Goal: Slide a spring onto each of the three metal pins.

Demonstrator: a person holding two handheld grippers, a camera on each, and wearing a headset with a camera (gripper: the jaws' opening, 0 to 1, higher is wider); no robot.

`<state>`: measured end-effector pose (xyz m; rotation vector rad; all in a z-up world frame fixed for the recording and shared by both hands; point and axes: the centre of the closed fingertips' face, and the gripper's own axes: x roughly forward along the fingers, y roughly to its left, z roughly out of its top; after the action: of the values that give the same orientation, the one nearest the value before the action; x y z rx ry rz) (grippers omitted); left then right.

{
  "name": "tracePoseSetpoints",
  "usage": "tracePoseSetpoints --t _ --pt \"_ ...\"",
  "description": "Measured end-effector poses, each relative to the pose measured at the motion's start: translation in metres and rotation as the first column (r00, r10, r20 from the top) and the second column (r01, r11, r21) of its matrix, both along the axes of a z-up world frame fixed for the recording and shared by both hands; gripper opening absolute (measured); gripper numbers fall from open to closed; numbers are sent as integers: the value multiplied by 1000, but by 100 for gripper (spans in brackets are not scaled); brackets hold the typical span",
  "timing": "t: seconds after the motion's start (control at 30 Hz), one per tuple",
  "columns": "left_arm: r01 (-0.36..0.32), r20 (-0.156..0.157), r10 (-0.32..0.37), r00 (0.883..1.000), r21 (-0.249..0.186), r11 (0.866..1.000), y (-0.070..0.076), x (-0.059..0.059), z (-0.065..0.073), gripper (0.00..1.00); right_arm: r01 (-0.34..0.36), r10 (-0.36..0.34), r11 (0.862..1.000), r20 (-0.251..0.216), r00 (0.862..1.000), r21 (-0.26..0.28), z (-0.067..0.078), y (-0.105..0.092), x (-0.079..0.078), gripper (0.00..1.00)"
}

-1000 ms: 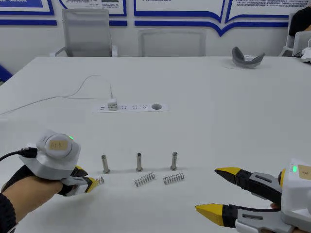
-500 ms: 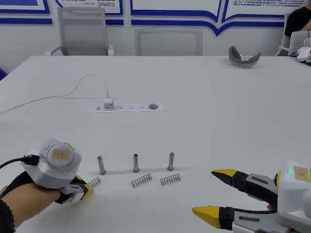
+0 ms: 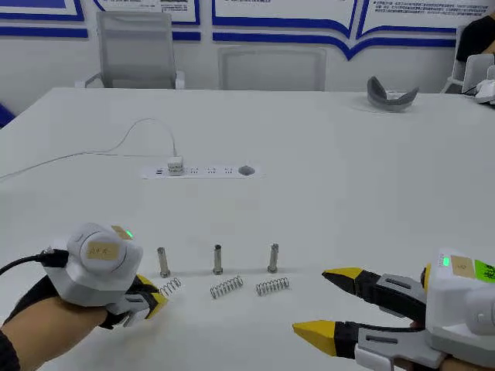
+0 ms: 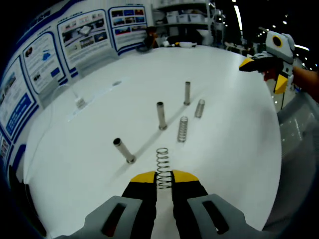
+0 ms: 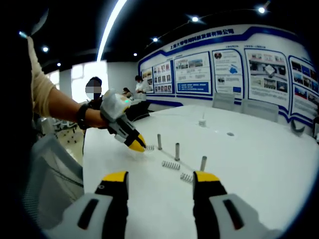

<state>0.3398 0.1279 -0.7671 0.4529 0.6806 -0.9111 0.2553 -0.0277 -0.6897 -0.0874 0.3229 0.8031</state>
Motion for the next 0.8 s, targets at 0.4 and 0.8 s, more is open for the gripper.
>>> tracePoseSetpoints --t 0.4,0.8 --pt "44 65 -34 997 -160 986 -31 -25 35 10 12 23 970 -139 990 245 18 56 25 39" --pt "94 173 -48 984 -267 959 -50 -44 68 10 81 14 934 -262 965 347 13 78 48 32"
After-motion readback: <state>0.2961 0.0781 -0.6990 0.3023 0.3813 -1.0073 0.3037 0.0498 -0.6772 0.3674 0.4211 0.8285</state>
